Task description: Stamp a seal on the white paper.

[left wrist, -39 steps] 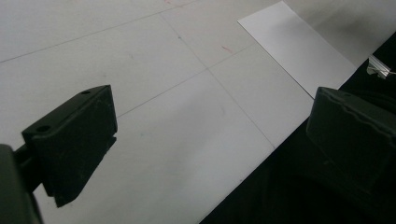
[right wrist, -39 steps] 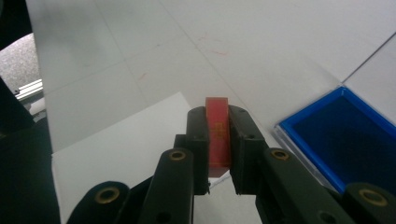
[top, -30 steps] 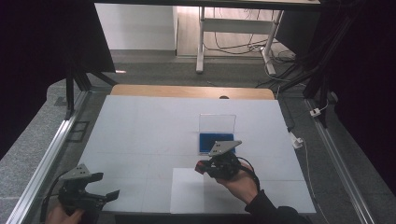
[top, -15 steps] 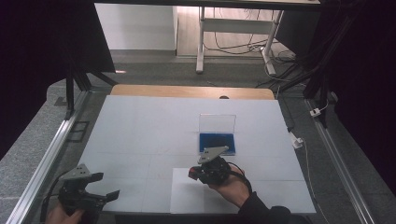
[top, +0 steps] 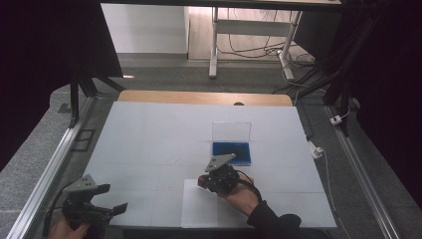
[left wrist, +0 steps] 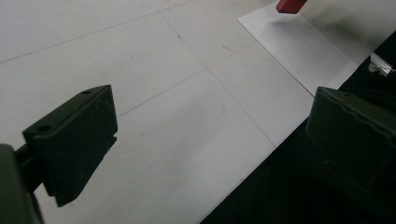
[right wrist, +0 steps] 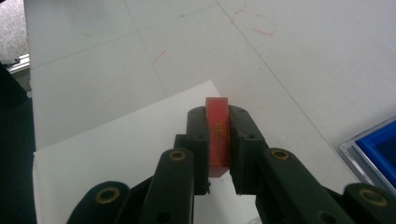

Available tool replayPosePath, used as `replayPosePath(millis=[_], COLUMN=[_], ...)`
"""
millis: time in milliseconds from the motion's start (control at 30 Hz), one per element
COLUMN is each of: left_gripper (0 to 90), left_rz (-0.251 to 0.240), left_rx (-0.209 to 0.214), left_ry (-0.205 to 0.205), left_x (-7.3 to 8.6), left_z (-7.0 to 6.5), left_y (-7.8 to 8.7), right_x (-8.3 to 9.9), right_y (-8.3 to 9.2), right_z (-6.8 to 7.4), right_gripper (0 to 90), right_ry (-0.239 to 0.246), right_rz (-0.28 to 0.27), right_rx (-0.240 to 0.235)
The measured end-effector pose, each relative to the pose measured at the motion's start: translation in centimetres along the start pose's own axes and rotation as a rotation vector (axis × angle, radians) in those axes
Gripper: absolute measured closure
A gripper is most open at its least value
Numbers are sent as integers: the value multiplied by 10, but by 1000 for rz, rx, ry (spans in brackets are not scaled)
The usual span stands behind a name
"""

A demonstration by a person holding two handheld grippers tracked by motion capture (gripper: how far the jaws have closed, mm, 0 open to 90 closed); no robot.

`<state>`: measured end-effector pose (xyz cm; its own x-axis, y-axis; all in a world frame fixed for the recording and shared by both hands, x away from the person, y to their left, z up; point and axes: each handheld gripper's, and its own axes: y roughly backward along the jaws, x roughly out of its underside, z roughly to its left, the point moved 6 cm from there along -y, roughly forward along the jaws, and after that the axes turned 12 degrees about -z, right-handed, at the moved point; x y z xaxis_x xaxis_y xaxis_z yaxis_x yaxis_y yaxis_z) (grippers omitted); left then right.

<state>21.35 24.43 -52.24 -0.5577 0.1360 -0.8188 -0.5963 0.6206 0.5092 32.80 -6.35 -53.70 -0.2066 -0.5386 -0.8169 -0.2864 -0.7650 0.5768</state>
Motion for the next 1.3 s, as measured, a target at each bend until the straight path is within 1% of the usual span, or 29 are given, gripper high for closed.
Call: replayPosePath(millis=[100, 267, 333, 500, 533, 633, 833, 967, 1000, 1033, 1133, 1167, 1233, 1300], left_gripper=[23, 23, 23, 25, 25, 25, 26, 26, 26, 27, 27, 27, 27, 27], left_rz=[0, 0, 0, 5, 5, 8, 10, 11, 11, 11, 10, 9, 9, 9], left_rx=[0, 0, 1, -1, -3, -4, -5, -5, -5, -5, -4, -4, -3, -3], left_ry=[1, 0, 0, -5, -6, -4, -4, -7, -8, -7, -3, -2, -4, -2], left_x=[0, 0, 0, 0, 0, 0, 0, 0, 0, 0, 0, 0, 0, 0], left_z=[0, 0, 0, 0, 0, -1, -1, -1, 0, 0, -1, 0, 0, 0], left_y=[0, 0, 0, -1, -1, -1, -1, -2, -2, -2, -2, -2, -2, -1], right_x=[2, 6, 8, 10, 10, 10, 10, 10, 10, 10, 11, 11, 12, 12], right_y=[-4, -9, -10, -11, -11, -12, -12, -13, -12, -13, -13, -12, -12, -12], right_z=[-1, -2, -2, -1, -1, 0, 5, 9, 10, 9, 3, 2, -1, -3], right_gripper=[793, 794, 795, 800, 801, 802, 803, 803, 802, 803, 803, 803, 803, 804], right_ry=[7, 8, 11, 10, 21, 26, 66, 114, 112, 104, 40, 10, -11, -46], right_rz=[19, 31, 53, 55, 50, 51, 56, 68, 77, 68, 46, 43, 35, 26], right_rx=[5, 4, 4, 8, 9, 16, 46, 64, 77, 67, 38, 27, 11, -3])
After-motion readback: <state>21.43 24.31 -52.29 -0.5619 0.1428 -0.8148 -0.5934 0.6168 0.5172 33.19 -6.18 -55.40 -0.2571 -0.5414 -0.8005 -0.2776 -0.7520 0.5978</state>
